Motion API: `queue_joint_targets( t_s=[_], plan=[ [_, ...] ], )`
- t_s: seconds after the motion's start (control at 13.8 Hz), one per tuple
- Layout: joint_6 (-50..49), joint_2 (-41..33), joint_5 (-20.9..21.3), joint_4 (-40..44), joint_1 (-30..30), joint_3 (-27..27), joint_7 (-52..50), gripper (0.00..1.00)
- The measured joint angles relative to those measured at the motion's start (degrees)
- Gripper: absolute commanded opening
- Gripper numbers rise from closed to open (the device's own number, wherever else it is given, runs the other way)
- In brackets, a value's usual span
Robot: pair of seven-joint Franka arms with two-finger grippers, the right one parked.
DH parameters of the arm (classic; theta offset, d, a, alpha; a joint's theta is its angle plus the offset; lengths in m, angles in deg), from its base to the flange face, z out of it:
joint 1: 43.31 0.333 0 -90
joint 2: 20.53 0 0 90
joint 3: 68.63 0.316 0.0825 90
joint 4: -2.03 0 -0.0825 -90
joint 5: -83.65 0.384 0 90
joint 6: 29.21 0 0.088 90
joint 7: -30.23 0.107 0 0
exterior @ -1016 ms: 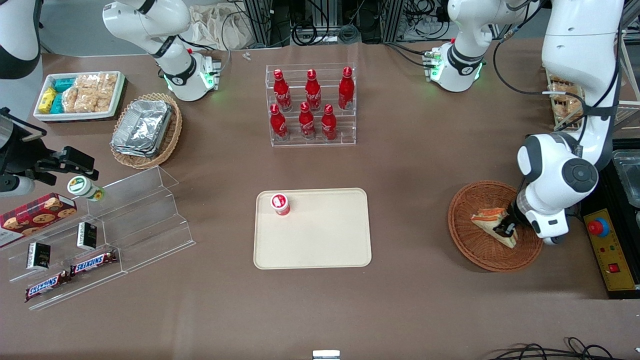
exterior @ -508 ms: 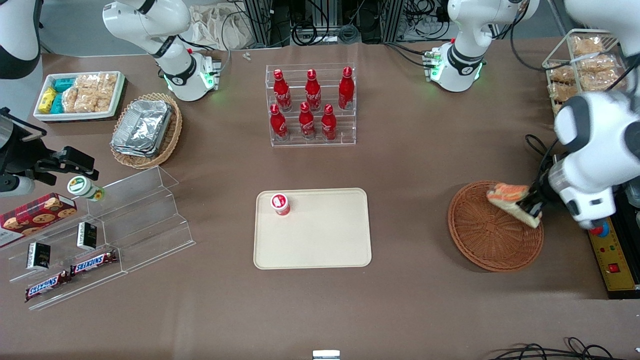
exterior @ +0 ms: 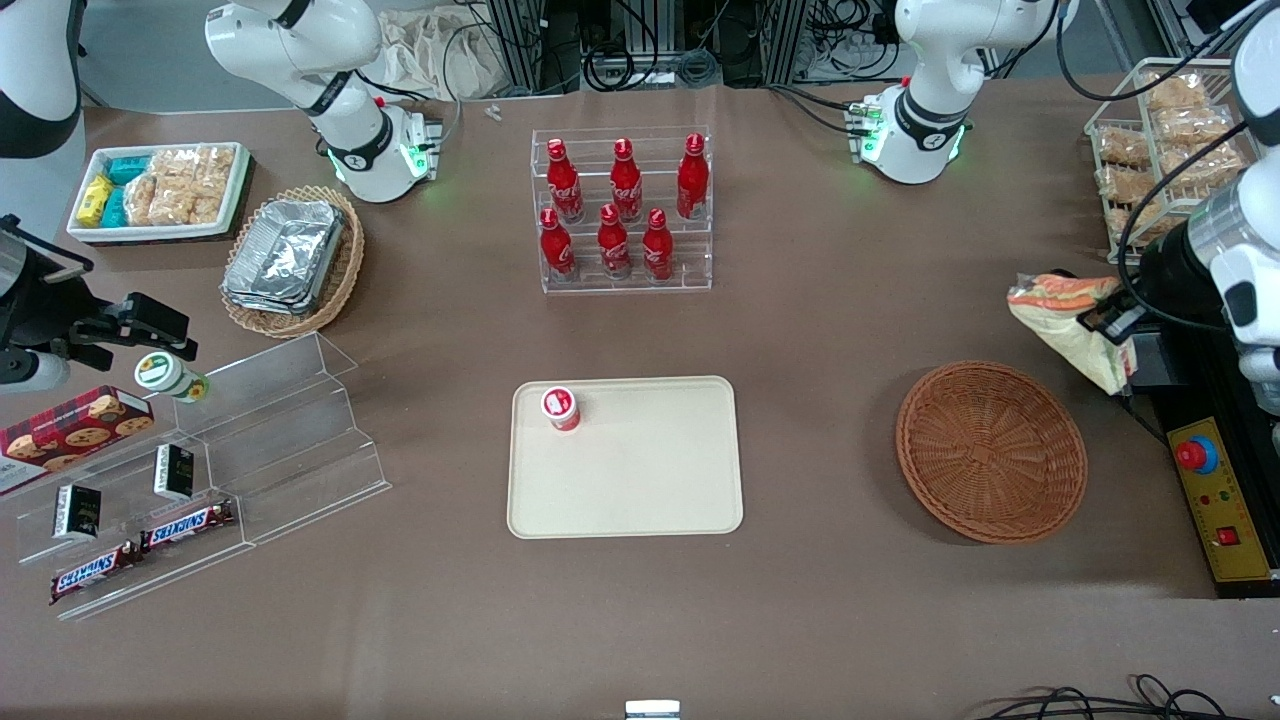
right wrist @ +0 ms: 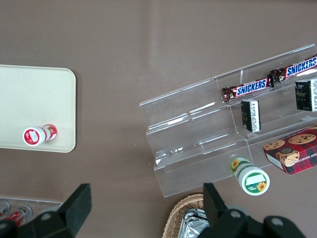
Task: Place sandwich from basket to tray
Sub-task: 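Carry the held sandwich over the white tray with the left gripper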
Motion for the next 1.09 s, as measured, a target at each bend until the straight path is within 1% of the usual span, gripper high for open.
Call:
queue_joint_targets(
  t_s=[0.15, 0.29, 0.51, 0.58, 0.73, 0.8, 1.09],
  plan=[
    [-0.7, 0.4, 0.0, 0.2, 0.0, -3.6, 3.3, 0.0],
    [-0.9, 1.5, -0.1, 0.1, -0.1, -8.4, 6.0, 0.0],
    [-0.4, 4.5, 0.0, 0.2, -0.4, -16.3, 7.0, 0.0],
    [1.0, 5.5, 0.0, 0.2, -0.9, -18.1, 7.1, 0.0],
    [5.5, 7.5, 0.4, 0.1, -3.0, -19.4, 7.3, 0.0],
    [7.6, 8.8, 1.6, 0.1, -4.7, -19.5, 7.4, 0.0],
    [18.4, 17.0, 9.2, -0.2, -12.6, -19.6, 5.8, 0.0]
  ],
)
